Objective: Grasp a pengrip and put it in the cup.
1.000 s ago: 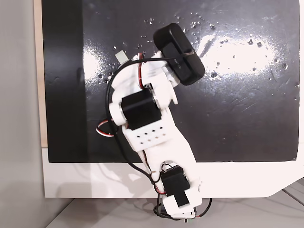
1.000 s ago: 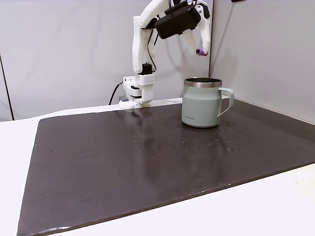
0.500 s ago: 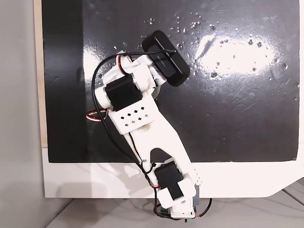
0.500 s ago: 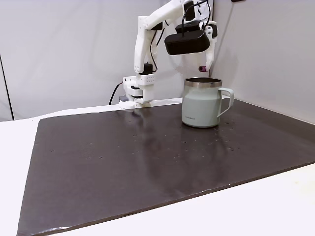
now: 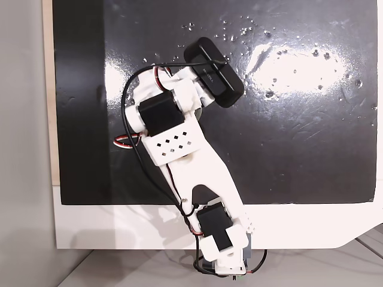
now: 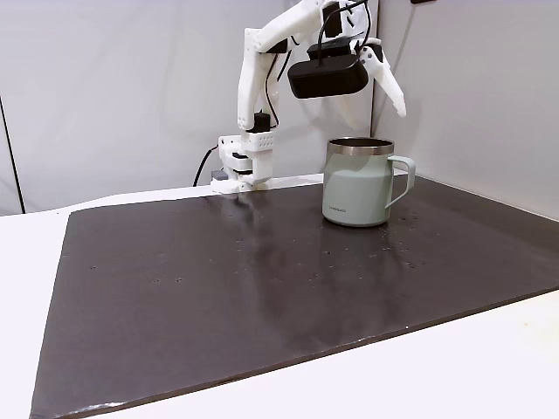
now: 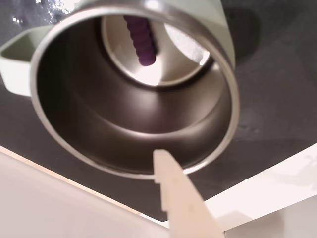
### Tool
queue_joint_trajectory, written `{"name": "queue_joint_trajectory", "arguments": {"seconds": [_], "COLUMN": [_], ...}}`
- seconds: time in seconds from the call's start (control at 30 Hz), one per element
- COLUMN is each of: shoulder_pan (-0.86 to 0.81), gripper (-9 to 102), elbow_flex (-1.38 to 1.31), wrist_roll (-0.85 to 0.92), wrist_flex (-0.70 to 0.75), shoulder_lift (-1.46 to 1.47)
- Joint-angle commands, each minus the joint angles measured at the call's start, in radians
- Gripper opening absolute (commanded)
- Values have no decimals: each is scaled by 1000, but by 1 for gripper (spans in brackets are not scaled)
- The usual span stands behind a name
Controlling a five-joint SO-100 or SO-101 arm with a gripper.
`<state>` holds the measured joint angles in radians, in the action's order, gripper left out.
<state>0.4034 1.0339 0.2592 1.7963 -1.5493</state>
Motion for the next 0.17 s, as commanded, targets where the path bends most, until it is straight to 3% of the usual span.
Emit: {"name": "queue_joint_trajectory", "arguments": {"seconds": [0.0,0.13], "shoulder_pan": [-15,-17], "gripper": [35,35], "elbow_flex": [-5,-5], "wrist_roll": [12,17], "wrist_flex": [-8,-8], "shoulder_lift": [-8,-9]}}
